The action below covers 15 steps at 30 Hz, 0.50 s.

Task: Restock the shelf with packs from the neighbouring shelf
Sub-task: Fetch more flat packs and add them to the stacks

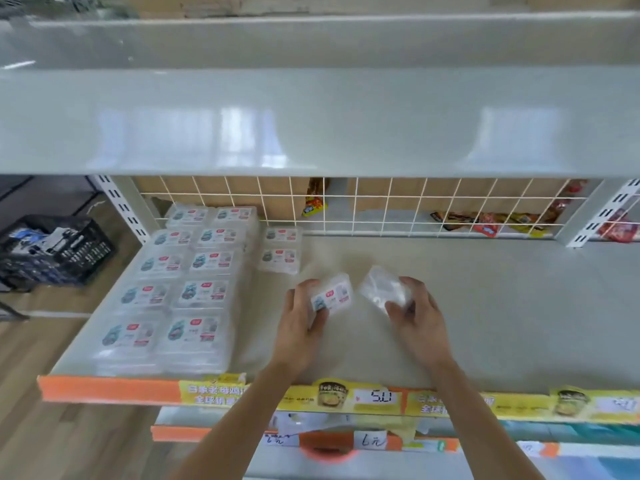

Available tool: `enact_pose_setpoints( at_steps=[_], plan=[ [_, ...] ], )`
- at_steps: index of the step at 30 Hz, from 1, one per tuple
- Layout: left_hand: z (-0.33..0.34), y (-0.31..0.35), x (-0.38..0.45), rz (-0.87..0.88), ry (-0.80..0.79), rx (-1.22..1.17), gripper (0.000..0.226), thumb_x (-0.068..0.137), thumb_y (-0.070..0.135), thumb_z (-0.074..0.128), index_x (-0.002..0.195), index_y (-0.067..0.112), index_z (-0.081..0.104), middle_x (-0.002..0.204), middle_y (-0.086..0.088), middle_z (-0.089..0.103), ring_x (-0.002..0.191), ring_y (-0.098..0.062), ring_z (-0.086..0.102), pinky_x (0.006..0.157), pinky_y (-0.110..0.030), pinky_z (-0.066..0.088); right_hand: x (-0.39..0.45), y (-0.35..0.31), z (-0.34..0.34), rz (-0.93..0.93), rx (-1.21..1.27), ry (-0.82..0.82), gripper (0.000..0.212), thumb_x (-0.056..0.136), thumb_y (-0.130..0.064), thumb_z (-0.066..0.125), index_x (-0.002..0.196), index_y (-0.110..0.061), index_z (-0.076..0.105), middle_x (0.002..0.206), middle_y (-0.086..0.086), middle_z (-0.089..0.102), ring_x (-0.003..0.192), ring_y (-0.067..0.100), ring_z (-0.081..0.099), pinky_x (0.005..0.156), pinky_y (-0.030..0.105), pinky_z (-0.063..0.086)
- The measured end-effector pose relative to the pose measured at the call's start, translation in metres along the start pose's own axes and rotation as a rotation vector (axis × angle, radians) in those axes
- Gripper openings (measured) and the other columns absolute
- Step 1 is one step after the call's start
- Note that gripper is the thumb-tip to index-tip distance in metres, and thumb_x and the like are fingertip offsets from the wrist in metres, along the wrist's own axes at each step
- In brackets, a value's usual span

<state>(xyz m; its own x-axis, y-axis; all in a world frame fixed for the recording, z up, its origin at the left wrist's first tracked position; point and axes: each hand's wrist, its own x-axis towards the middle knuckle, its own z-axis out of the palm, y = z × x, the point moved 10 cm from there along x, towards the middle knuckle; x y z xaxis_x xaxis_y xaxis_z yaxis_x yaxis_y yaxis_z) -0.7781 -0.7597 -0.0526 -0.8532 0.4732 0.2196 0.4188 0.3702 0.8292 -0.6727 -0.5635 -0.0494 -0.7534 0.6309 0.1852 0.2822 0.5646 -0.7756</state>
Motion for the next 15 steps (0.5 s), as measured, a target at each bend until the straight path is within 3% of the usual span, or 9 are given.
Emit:
enact_pose_setpoints(
  at_steps=[3, 7, 9, 11, 15],
  plan=[
    [-0.001, -0.003, 0.0, -0.026, 0.015, 0.029, 0.05, 0.083, 0.015, 0.065, 0.127, 0.021, 0.041, 0.118, 0.006, 0.034, 0.1, -0.017, 0.053, 0.082, -0.019, 0.04, 0.002, 0.004, -0.011, -0.068, -0.11, 0.142, 0.048, 0.08, -0.011, 0.069, 0.124, -0.006, 0.052, 0.114, 0.017, 0.046, 0.101, 0.034, 0.046, 0.089, 0.044, 0.044],
    [0.007, -0.004, -0.001, -0.03, -0.03, 0.138, 0.069, 0.069, 0.027, 0.077, 0.13, 0.019, 0.044, 0.117, 0.005, 0.024, 0.113, -0.01, 0.034, 0.095, -0.014, 0.028, -0.004, -0.01, -0.022, -0.216, -0.276, 0.283, 0.032, 0.083, -0.019, 0.058, 0.115, -0.014, 0.055, 0.112, 0.019, 0.047, 0.098, 0.035, 0.044, 0.079, 0.049, 0.045],
    [0.009, 0.003, -0.003, 0.029, -0.052, 0.192, 0.065, 0.07, 0.044, 0.07, 0.127, 0.02, 0.052, 0.116, 0.001, 0.029, 0.111, -0.015, 0.031, 0.097, -0.017, 0.028, -0.01, -0.031, -0.016, -0.37, -0.346, 0.255, 0.028, 0.083, -0.026, 0.048, 0.11, -0.018, 0.053, 0.113, 0.015, 0.049, 0.1, 0.03, 0.043, 0.076, 0.043, 0.043],
    [0.008, 0.01, -0.004, 0.101, -0.047, 0.227, 0.061, 0.072, 0.058, 0.052, 0.12, 0.021, 0.061, 0.109, 0.0, 0.042, 0.103, -0.017, 0.034, 0.094, -0.02, 0.03, -0.021, -0.054, -0.004, -0.549, -0.293, 0.156, 0.027, 0.081, -0.021, 0.047, 0.107, -0.018, 0.052, 0.114, 0.008, 0.05, 0.1, 0.026, 0.045, 0.078, 0.037, 0.045],
    [0.002, 0.003, -0.002, -0.01, -0.063, -0.01, 0.028, 0.083, 0.048, 0.044, 0.086, 0.031, 0.065, 0.086, 0.012, 0.056, 0.094, -0.015, 0.043, 0.082, -0.012, 0.031, -0.034, -0.075, 0.013, -0.595, -0.09, -0.042, 0.039, 0.076, -0.017, 0.045, 0.114, -0.019, 0.048, 0.116, -0.008, 0.044, 0.104, 0.015, 0.048, 0.09, 0.018, 0.04]
  ],
)
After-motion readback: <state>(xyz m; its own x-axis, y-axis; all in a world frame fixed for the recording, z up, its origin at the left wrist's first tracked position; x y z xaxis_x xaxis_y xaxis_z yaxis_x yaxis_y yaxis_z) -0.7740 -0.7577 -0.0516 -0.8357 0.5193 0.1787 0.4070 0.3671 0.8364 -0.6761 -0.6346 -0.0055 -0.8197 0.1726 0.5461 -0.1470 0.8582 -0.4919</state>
